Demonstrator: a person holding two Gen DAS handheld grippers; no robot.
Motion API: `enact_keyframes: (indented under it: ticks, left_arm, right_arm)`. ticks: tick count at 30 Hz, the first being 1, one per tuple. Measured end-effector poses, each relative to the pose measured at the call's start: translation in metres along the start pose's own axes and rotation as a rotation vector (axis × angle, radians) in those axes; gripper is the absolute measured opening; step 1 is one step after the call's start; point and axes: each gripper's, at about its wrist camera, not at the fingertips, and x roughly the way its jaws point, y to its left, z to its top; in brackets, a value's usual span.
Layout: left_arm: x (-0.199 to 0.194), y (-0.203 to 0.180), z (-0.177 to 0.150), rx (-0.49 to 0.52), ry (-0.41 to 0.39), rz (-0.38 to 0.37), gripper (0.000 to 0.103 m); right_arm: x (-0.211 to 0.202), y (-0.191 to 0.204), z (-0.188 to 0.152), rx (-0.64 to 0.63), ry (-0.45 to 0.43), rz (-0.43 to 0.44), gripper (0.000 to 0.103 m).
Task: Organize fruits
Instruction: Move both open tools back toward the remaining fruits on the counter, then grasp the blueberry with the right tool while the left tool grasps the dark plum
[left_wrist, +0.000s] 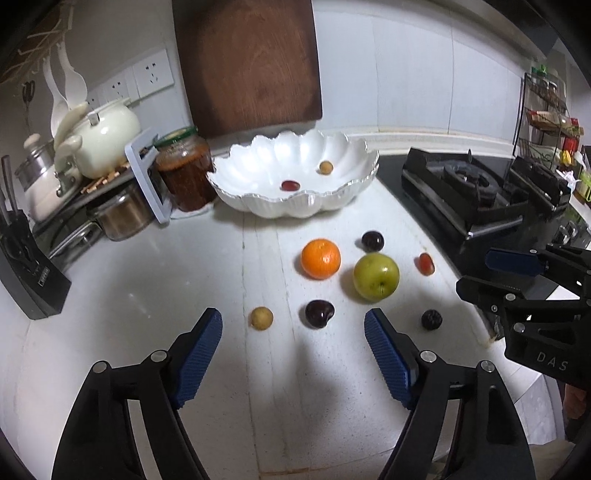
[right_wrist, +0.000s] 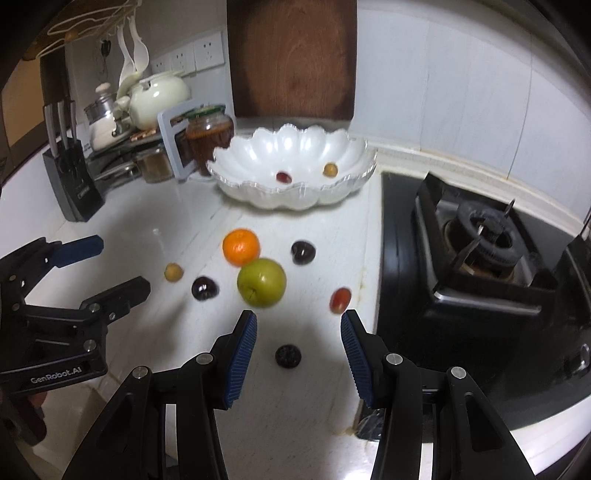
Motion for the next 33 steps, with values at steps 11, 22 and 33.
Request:
enact_keyframes:
  ticks: [11,22,33]
  left_arm:
    - [0.035,-0.001,-0.008,0.008,0.065,-0.027,0.075]
    - [0.062,-0.007,-0.008,0.035,0.094,-0.076,0.061]
    - [0.086,-0.009,-0.007,0.045,0.112,-0.100,0.050]
  right_arm:
    - [0.030,0.000,-0.013,0.011,0.094,0.013,0.048]
    - [0.046,0.000,-0.018,0.020,0.143,0.020,0.043]
    - [0.059,0.002,-0.023,0.030,0.178,0.027,0.033]
